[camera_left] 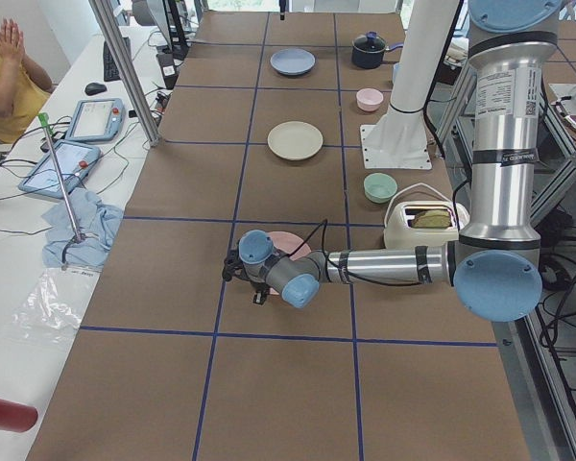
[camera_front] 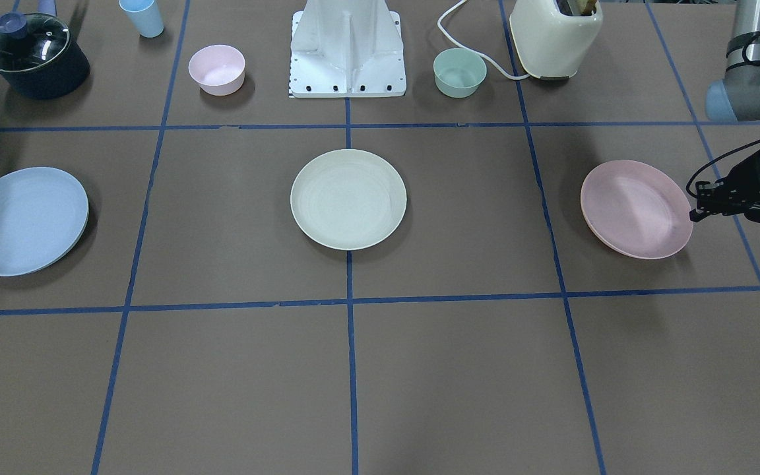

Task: Stack three plates with pink and blue
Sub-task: 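Lower the left gripper to the pink plate's rim and grasp it, then carry the pink plate with the left gripper onto the cream plate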

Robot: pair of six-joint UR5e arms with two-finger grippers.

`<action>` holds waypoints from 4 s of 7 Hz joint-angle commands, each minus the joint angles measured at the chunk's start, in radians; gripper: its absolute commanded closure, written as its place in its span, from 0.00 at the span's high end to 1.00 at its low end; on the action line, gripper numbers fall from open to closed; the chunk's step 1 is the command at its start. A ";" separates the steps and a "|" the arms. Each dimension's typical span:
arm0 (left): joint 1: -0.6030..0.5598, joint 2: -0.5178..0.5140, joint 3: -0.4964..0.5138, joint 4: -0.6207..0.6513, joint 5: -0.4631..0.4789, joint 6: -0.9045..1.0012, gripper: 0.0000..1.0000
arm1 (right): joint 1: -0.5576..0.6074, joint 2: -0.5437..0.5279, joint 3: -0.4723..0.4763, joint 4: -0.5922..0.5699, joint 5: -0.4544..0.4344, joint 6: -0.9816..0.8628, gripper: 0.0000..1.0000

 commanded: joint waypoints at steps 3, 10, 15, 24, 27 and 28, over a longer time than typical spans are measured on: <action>0.000 -0.004 0.004 -0.001 0.000 0.009 0.39 | 0.000 -0.004 -0.002 0.001 0.001 0.000 1.00; 0.043 -0.006 0.016 -0.001 0.000 0.009 0.37 | -0.006 -0.004 -0.005 -0.001 0.009 0.000 1.00; 0.052 -0.004 -0.027 0.007 -0.044 -0.026 0.00 | -0.008 -0.004 -0.005 -0.001 0.010 0.003 1.00; 0.393 -0.341 -0.300 0.027 -0.066 -0.870 0.00 | -0.101 -0.015 0.083 0.004 0.038 0.066 1.00; 0.532 -0.468 -0.239 0.053 0.127 -0.928 0.00 | -0.127 -0.018 0.089 0.004 0.036 0.084 1.00; 0.560 -0.510 -0.227 0.111 0.182 -0.936 0.00 | -0.127 -0.021 0.089 0.004 0.036 0.084 1.00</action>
